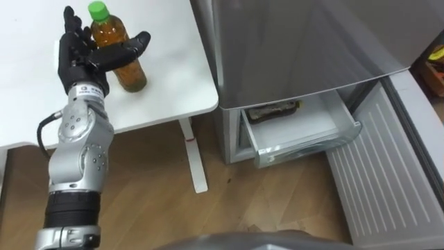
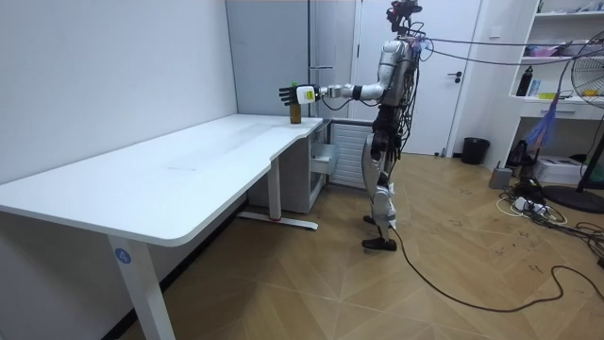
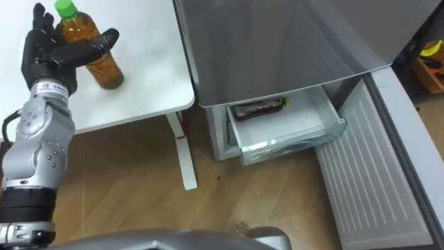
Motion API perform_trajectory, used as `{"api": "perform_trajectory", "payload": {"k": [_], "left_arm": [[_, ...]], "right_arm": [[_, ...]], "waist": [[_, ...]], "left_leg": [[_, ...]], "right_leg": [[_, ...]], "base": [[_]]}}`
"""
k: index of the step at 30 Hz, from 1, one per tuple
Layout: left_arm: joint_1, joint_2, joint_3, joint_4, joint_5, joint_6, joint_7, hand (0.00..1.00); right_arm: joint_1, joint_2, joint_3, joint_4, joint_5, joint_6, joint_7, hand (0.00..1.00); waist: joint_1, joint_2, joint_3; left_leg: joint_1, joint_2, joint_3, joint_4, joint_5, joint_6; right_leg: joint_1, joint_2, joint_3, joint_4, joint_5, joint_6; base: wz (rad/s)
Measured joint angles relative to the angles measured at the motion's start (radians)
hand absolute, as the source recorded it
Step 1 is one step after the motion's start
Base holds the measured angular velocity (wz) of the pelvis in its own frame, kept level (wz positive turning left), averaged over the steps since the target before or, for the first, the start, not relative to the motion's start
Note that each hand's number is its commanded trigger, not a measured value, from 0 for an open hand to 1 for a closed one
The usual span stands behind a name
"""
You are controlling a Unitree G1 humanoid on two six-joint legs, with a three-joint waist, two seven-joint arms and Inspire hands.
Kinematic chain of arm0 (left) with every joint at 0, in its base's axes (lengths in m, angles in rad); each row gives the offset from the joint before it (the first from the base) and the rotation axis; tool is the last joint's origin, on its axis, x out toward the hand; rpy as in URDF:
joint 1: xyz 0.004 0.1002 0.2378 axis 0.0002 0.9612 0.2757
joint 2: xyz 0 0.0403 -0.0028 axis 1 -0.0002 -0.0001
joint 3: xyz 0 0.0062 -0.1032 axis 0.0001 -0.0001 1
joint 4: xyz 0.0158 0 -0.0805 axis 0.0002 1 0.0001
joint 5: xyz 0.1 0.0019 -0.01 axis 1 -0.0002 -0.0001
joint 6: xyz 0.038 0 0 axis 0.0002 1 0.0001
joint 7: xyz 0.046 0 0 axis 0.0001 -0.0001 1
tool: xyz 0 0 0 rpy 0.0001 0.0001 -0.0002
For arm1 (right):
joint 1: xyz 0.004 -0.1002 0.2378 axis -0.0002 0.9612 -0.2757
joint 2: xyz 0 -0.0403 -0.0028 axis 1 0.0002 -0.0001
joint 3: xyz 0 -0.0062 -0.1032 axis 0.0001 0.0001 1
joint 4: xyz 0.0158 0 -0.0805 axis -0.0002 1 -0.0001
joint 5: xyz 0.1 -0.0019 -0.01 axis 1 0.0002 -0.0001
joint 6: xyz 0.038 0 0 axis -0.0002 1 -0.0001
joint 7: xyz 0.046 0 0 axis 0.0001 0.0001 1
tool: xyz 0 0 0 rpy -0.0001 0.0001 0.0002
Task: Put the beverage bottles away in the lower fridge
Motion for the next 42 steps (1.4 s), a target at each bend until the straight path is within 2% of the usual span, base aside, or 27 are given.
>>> {"api": "perform_trajectory", "payload": {"k": [7, 10, 14, 18, 22, 26, 33, 35, 36, 37, 38, 42], "left_arm": [[-0.018, 0.002, 0.005, 0.032, 0.001, 0.004, -0.011, 0.00], [-0.019, 0.019, 0.005, 0.046, 0.001, 0.006, -0.021, 0.00], [-0.045, 0.027, 0.007, 0.088, 0.002, 0.028, -0.022, 0.00], [-0.057, 0.031, 0.007, 0.104, 0.000, 0.036, -0.022, 0.00], [-0.087, 0.031, 0.010, 0.140, 0.000, 0.045, -0.022, 0.00], [-0.091, 0.031, 0.017, 0.145, 0.000, 0.066, -0.022, 0.00], [-0.108, 0.032, 0.041, 0.177, -0.037, 0.087, -0.022, 0.00], [-0.120, 0.036, 0.045, 0.197, -0.074, 0.088, -0.022, 0.20], [-0.125, 0.037, 0.045, 0.204, -0.079, 0.090, -0.022, 0.58], [-0.134, 0.039, 0.045, 0.213, -0.079, 0.094, -0.022, 0.91], [-0.137, 0.039, 0.045, 0.215, -0.078, 0.097, -0.022, 1.00], [-0.156, 0.040, 0.079, 0.225, -0.076, 0.112, -0.023, 1.00]], "right_arm": [[0.002, 0.000, -0.002, -0.002, -0.008, 0.008, 0.035, 0.00], [0.003, 0.001, -0.004, -0.001, -0.023, 0.009, 0.044, 0.00], [0.008, 0.001, -0.029, -0.002, -0.039, 0.011, 0.044, 0.00], [0.010, 0.000, -0.041, -0.002, -0.039, 0.011, 0.044, 0.00], [0.010, 0.000, -0.049, -0.004, -0.039, 0.018, 0.042, 0.00], [0.011, 0.000, -0.067, -0.006, -0.039, 0.032, 0.041, 0.00], [0.010, 0.000, -0.079, -0.019, -0.039, 0.035, 0.039, 0.00], [0.009, 0.000, -0.079, -0.028, -0.038, 0.045, 0.038, 0.00], [0.009, 0.000, -0.079, -0.028, -0.038, 0.048, 0.038, 0.00], [0.009, 0.000, -0.079, -0.029, -0.039, 0.053, 0.038, 0.00], [0.010, 0.000, -0.080, -0.029, -0.039, 0.053, 0.037, 0.00], [0.009, 0.000, -0.080, -0.027, -0.040, 0.053, 0.037, 0.00]], "waist": [[-0.005, -0.004, 0.0013], [-0.022, -0.006, 0.0012], [-0.028, -0.009, 0.0013], [-0.033, -0.007, 0.0005], [-0.033, -0.001, -0.0033], [-0.036, 0.007, -0.0086], [-0.049, 0.008, -0.0087], [-0.051, 0.009, -0.0091], [-0.051, 0.009, -0.0091], [-0.051, 0.009, -0.0092], [-0.051, 0.010, -0.0094], [-0.048, 0.010, -0.0095]], "left_leg": [[-0.010, 0.000, 0.000, 0.004, -0.001, 0.000], [-0.010, -0.001, -0.001, 0.005, -0.001, 0.000], [-0.009, -0.001, -0.001, 0.005, -0.001, 0.000], [-0.009, -0.001, -0.001, 0.004, -0.001, 0.000], [-0.008, -0.001, 0.000, 0.002, -0.001, 0.000], [-0.006, -0.001, 0.001, 0.002, -0.001, 0.000], [-0.006, -0.001, 0.001, 0.002, -0.001, 0.000], [-0.008, -0.001, 0.001, 0.000, -0.001, 0.000], [-0.009, -0.001, 0.001, 0.000, -0.001, 0.000], [-0.015, -0.001, 0.001, 0.001, -0.001, 0.000], [-0.015, -0.001, 0.002, 0.001, -0.001, 0.000], [-0.016, -0.001, 0.016, 0.001, -0.001, 0.000]], "right_leg": [[-0.012, 0.003, 0.012, 0.000, -0.002, -0.003], [-0.009, 0.002, 0.010, -0.003, -0.002, -0.003], [-0.010, 0.001, 0.011, -0.004, -0.003, -0.002], [-0.010, 0.001, 0.012, -0.004, -0.003, -0.002], [-0.012, 0.002, 0.012, -0.004, -0.003, -0.002], [-0.012, 0.002, 0.013, -0.004, -0.003, -0.002], [-0.015, 0.002, 0.013, -0.004, -0.004, -0.002], [-0.022, 0.003, 0.016, -0.002, -0.004, -0.003], [-0.024, 0.003, 0.017, -0.002, -0.004, -0.003], [-0.027, 0.003, 0.017, -0.001, -0.004, -0.003], [-0.030, 0.003, 0.018, -0.001, -0.004, -0.003], [-0.042, 0.005, 0.035, 0.013, -0.005, -0.003]], "base": [[-0.03], [0.00], [0.00], [0.00], [0.00], [0.00], [0.00], [0.00], [0.00], [0.00], [0.00], [-0.13]]}}
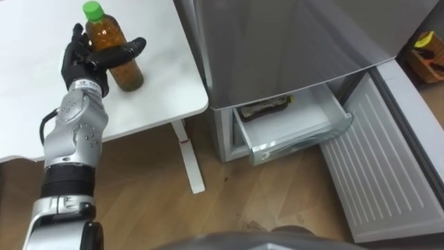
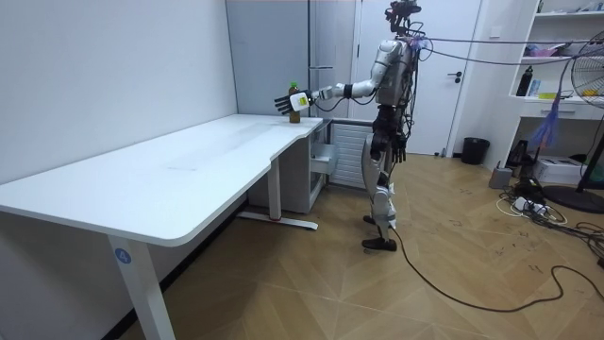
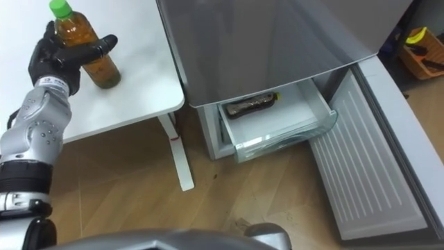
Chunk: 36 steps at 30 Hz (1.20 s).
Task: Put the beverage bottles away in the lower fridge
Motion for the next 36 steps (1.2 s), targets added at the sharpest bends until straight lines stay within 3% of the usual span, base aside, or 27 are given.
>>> {"api": "perform_trajectory", "payload": {"k": [13, 20, 36], "left_arm": [[-0.012, 0.016, 0.034, 0.024, 0.009, 0.041, -0.003, 1.00], [-0.012, 0.016, 0.034, 0.026, 0.018, 0.057, -0.003, 1.00], [-0.012, 0.016, 0.026, 0.010, 0.027, 0.070, 0.025, 1.00]], "right_arm": [[0.004, 0.000, -0.009, 0.001, -0.013, 0.001, -0.008, 0.00], [0.001, 0.000, -0.011, -0.001, -0.043, 0.001, -0.007, 0.00], [-0.009, 0.001, -0.017, -0.011, -0.051, -0.001, -0.012, 0.00]], "waist": [[-0.001, -0.016, 0.0092], [-0.001, -0.012, 0.0027], [0.000, -0.015, -0.0017]], "left_leg": [[-0.002, -0.001, 0.000, 0.007, 0.000, 0.000], [-0.002, -0.001, -0.001, 0.008, 0.000, 0.000], [-0.002, 0.000, 0.000, 0.010, 0.000, 0.000]], "right_leg": [[-0.002, 0.000, 0.007, 0.001, -0.002, -0.001], [-0.002, 0.000, 0.007, 0.001, -0.002, -0.001], [-0.001, -0.001, 0.005, 0.003, -0.002, -0.001]], "base": [[-0.02], [0.00], [0.00]]}}
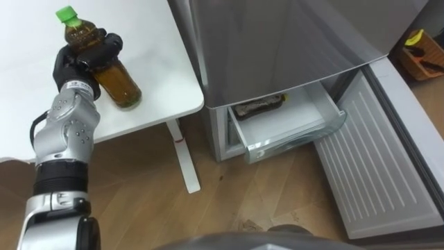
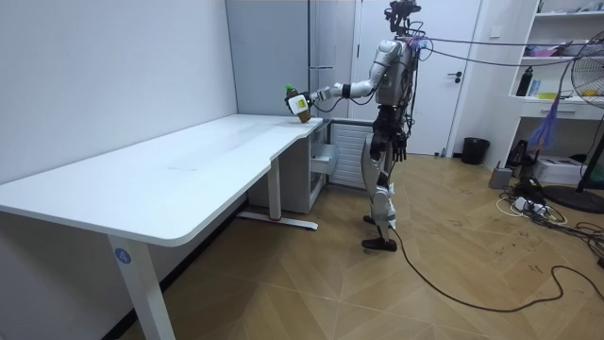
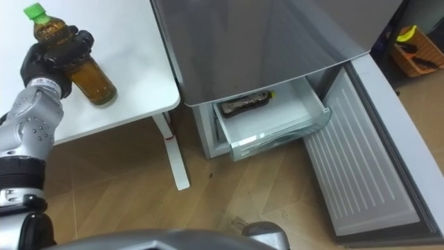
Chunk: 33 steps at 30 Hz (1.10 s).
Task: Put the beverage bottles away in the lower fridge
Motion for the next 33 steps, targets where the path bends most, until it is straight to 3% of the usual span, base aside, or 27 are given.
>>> {"api": "perform_trajectory", "payload": {"k": [3, 14, 20, 25, 29, 33], "left_arm": [[0.002, 0.000, -0.004, -0.021, -0.001, 0.000, 0.008, 1.00], [0.108, -0.003, -0.087, -0.314, -0.010, -0.005, -0.021, 1.00], [0.132, -0.009, -0.146, -0.359, -0.009, -0.005, -0.052, 1.00], [0.132, -0.033, -0.150, -0.393, -0.010, -0.005, -0.081, 1.00], [0.173, -0.035, -0.153, -0.507, -0.011, -0.005, -0.092, 1.00], [0.177, -0.037, -0.157, -0.557, -0.029, -0.017, -0.128, 1.00]], "right_arm": [[-0.007, 0.000, 0.000, 0.002, 0.000, -0.002, -0.008, 0.00], [-0.057, 0.001, 0.030, -0.002, 0.011, -0.013, -0.030, 0.00], [-0.072, 0.001, 0.042, -0.061, 0.019, -0.014, -0.040, 0.00], [-0.080, 0.000, 0.083, -0.097, 0.062, -0.052, -0.056, 0.00], [-0.074, 0.000, 0.117, -0.116, 0.067, -0.054, -0.071, 0.00], [-0.075, -0.005, 0.150, -0.141, 0.064, -0.052, -0.079, 0.00]], "waist": [[0.001, 0.000, 0.0002], [0.038, 0.000, 0.0015], [0.072, -0.003, 0.0035], [0.107, -0.008, 0.0061], [0.133, -0.008, 0.0063], [0.143, -0.008, 0.0061]], "left_leg": [[0.001, 0.000, -0.001, -0.001, 0.000, 0.000], [-0.013, -0.001, -0.017, 0.001, 0.000, 0.000], [-0.034, 0.000, -0.037, 0.016, 0.000, 0.000], [-0.034, 0.001, -0.056, 0.017, 0.001, -0.001], [-0.039, 0.000, -0.076, 0.017, 0.001, -0.001], [-0.048, -0.001, -0.102, 0.018, 0.001, -0.001]], "right_leg": [[0.001, 0.000, 0.001, 0.001, 0.000, 0.000], [0.002, -0.003, -0.013, -0.003, 0.000, 0.000], [-0.003, -0.005, -0.038, -0.004, -0.002, -0.002], [0.009, -0.005, -0.057, -0.014, -0.002, -0.004], [0.017, -0.006, -0.071, -0.028, -0.002, -0.004], [0.022, -0.009, -0.092, -0.031, -0.002, -0.004]], "base": [[0.00], [0.04], [0.12], [0.11], [0.10], [0.20]]}}
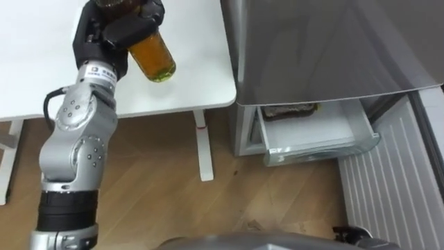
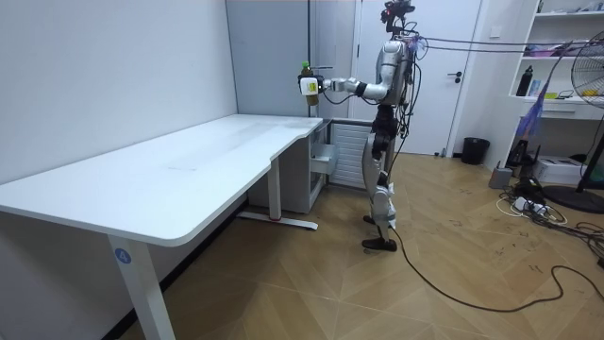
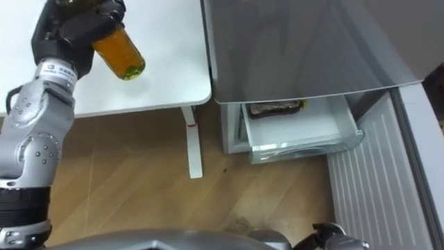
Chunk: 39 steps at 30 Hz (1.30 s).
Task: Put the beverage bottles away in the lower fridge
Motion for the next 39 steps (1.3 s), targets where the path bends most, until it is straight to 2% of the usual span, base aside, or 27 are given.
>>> {"api": "perform_trajectory", "payload": {"k": [4, 10, 12, 14, 17, 19, 20, 28, 33, 35, 36, 37, 39], "left_arm": [[0.008, -0.008, -0.039, 0.000, 0.000, -0.001, -0.033, 1.00], [0.078, -0.016, -0.076, 0.001, 0.000, -0.001, -0.059, 1.00], [0.120, -0.020, -0.079, 0.001, 0.000, -0.001, -0.070, 1.00], [0.171, -0.021, -0.098, 0.002, -0.001, -0.001, -0.081, 1.00], [0.214, -0.022, -0.122, 0.003, -0.001, 0.000, -0.110, 1.00], [0.228, -0.021, -0.122, 0.003, -0.001, 0.001, -0.124, 1.00], [0.228, -0.020, -0.122, 0.003, -0.001, 0.001, -0.134, 1.00], [0.229, -0.020, -0.137, 0.003, -0.077, 0.001, -0.143, 1.00], [0.229, -0.019, -0.171, 0.076, -0.067, 0.000, -0.209, 1.00], [0.229, -0.012, -0.189, 0.108, -0.060, 0.001, -0.226, 1.00], [0.229, -0.011, -0.193, 0.111, -0.060, 0.001, -0.230, 1.00], [0.230, -0.008, -0.200, 0.114, -0.060, 0.001, -0.240, 1.00], [0.229, -0.006, -0.208, 0.114, -0.060, 0.000, -0.249, 1.00]], "right_arm": [[0.000, -0.010, 0.054, -0.062, -0.011, 0.000, -0.007, 0.00], [-0.004, -0.020, 0.069, -0.115, -0.010, 0.002, 0.001, 0.00], [-0.008, -0.007, 0.069, -0.174, 0.018, -0.005, 0.005, 0.00], [-0.043, 0.024, 0.086, -0.198, 0.058, -0.034, 0.012, 0.00], [-0.057, 0.052, 0.135, -0.240, 0.103, -0.045, 0.033, 0.00], [-0.054, 0.056, 0.157, -0.288, 0.108, -0.046, 0.066, 0.00], [-0.055, 0.057, 0.163, -0.311, 0.109, -0.047, 0.086, 0.00], [-0.055, 0.051, 0.211, -0.401, 0.147, -0.044, 0.179, 0.00], [-0.054, 0.046, 0.224, -0.418, 0.150, -0.034, 0.290, 0.00], [-0.054, 0.045, 0.224, -0.460, 0.154, -0.034, 0.343, 0.00], [-0.053, 0.044, 0.225, -0.473, 0.155, -0.032, 0.356, 0.00], [-0.054, 0.043, 0.224, -0.494, 0.158, -0.031, 0.382, 0.00], [-0.055, 0.042, 0.225, -0.518, 0.171, -0.031, 0.416, 0.00]], "waist": [[0.024, -0.001, 0.0011], [0.051, -0.002, 0.0014], [0.051, -0.003, 0.0017], [0.048, -0.006, 0.0029], [0.052, -0.011, 0.0026], [0.050, -0.013, 0.0027], [0.049, -0.017, 0.0020], [0.049, -0.031, -0.0007], [0.048, -0.037, 0.0014], [0.046, -0.052, 0.0102], [0.047, -0.057, 0.0107], [0.047, -0.066, 0.0073], [0.049, -0.075, 0.0057]], "left_leg": [[-0.004, -0.001, -0.003, 0.008, 0.000, 0.000], [-0.023, -0.002, -0.007, 0.017, 0.000, 0.000], [-0.021, -0.002, -0.006, 0.017, 0.000, 0.000], [-0.021, -0.003, -0.011, 0.018, 0.000, 0.000], [-0.027, -0.006, -0.034, 0.019, 0.000, 0.000], [-0.033, -0.010, -0.049, 0.023, 0.001, 0.000], [-0.038, -0.013, -0.058, 0.027, 0.001, 0.000], [-0.042, -0.016, -0.064, 0.033, 0.001, 0.000], [-0.037, -0.016, -0.065, 0.036, 0.001, 0.000], [-0.044, -0.016, -0.066, 0.052, 0.001, 0.000], [-0.046, -0.016, -0.066, 0.054, 0.001, 0.000], [-0.052, -0.015, -0.066, 0.055, 0.001, 0.000], [-0.053, -0.015, -0.066, 0.058, 0.000, 0.000]], "right_leg": [[0.006, -0.003, -0.015, -0.003, 0.000, 0.000], [-0.005, -0.004, -0.019, -0.004, -0.001, 0.000], [-0.003, -0.003, -0.017, -0.004, -0.001, 0.000], [-0.001, -0.004, -0.024, -0.005, -0.001, 0.000], [0.004, -0.009, -0.048, -0.006, -0.002, 0.000], [0.008, -0.014, -0.061, -0.007, -0.004, 0.004], [0.010, -0.017, -0.072, -0.006, -0.005, 0.005], [0.013, -0.020, -0.078, -0.006, -0.006, 0.007], [0.023, -0.021, -0.082, -0.004, -0.007, 0.006], [0.022, -0.021, -0.086, -0.002, -0.008, 0.005], [0.021, -0.021, -0.088, -0.002, -0.008, 0.004], [0.013, -0.021, -0.088, -0.001, -0.009, 0.003], [0.013, -0.022, -0.088, 0.000, -0.009, 0.003]], "base": [[0.06], [0.02], [0.00], [0.07], [0.21], [0.25], [0.25], [0.04], [0.01], [0.04], [0.04], [0.00], [0.00]]}}
